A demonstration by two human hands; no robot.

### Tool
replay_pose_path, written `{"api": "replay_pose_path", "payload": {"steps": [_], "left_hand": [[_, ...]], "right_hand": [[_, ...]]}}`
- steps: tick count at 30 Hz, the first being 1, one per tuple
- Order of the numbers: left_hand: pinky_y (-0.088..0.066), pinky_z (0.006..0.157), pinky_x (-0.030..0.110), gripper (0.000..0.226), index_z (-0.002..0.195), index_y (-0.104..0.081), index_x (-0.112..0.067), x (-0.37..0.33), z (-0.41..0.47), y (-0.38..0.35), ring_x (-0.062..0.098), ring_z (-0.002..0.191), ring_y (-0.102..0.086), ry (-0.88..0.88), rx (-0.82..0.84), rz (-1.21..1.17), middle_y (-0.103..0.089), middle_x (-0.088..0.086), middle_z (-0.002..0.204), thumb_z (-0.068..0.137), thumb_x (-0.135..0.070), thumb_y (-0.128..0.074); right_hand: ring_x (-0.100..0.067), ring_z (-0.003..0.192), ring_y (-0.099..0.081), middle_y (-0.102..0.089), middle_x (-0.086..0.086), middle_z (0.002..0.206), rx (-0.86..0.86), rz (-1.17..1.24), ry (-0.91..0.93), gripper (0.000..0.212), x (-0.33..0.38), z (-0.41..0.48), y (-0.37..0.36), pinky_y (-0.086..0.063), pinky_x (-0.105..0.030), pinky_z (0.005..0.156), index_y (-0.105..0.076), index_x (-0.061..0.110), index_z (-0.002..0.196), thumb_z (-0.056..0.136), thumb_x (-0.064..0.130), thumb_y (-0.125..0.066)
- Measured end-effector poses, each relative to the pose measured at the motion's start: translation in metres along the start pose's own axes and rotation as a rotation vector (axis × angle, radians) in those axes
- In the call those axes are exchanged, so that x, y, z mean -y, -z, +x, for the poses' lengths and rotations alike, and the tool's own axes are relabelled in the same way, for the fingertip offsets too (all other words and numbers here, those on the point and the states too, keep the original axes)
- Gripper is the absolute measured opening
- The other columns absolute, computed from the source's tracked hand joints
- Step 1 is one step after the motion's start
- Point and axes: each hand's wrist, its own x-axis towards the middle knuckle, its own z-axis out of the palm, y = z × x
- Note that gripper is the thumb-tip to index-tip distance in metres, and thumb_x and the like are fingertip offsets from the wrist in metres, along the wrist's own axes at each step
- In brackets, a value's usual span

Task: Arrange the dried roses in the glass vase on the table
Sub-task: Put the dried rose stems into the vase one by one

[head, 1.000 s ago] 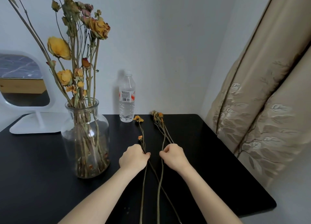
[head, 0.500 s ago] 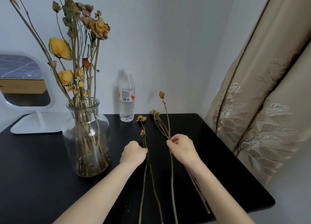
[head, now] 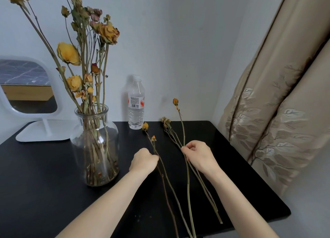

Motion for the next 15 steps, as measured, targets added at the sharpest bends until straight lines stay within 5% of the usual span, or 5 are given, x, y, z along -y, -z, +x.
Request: {"api": "replay_pose_path", "payload": {"steps": [9, 15], "left_hand": [[-0.040, 0.065, 0.029, 0.014, 0.071, -0.044, -0.016, -0.003, -0.008, 0.020, 0.021, 0.077, -0.052, -0.039, 0.085, 0.437, -0.048, -0.001, 0.076, 0.084, -0.018, -0.049], [-0.040, 0.062, 0.027, 0.010, 0.091, -0.056, -0.014, -0.010, -0.018, 0.024, 0.019, 0.077, -0.054, -0.089, 0.058, 0.732, -0.055, 0.000, 0.083, 0.083, -0.015, -0.050]], "right_hand": [[-0.004, 0.058, -0.055, -0.058, 0.006, 0.067, 0.023, -0.005, 0.004, 0.008, -0.001, -0.001, -0.002, -0.036, -0.013, 0.050, -0.058, 0.019, 0.084, 0.091, 0.022, -0.056], [-0.005, 0.060, -0.056, -0.058, 0.005, 0.068, 0.031, -0.004, 0.000, 0.012, 0.001, 0.000, -0.006, -0.037, -0.014, 0.051, -0.056, 0.021, 0.079, 0.091, 0.021, -0.056]]}}
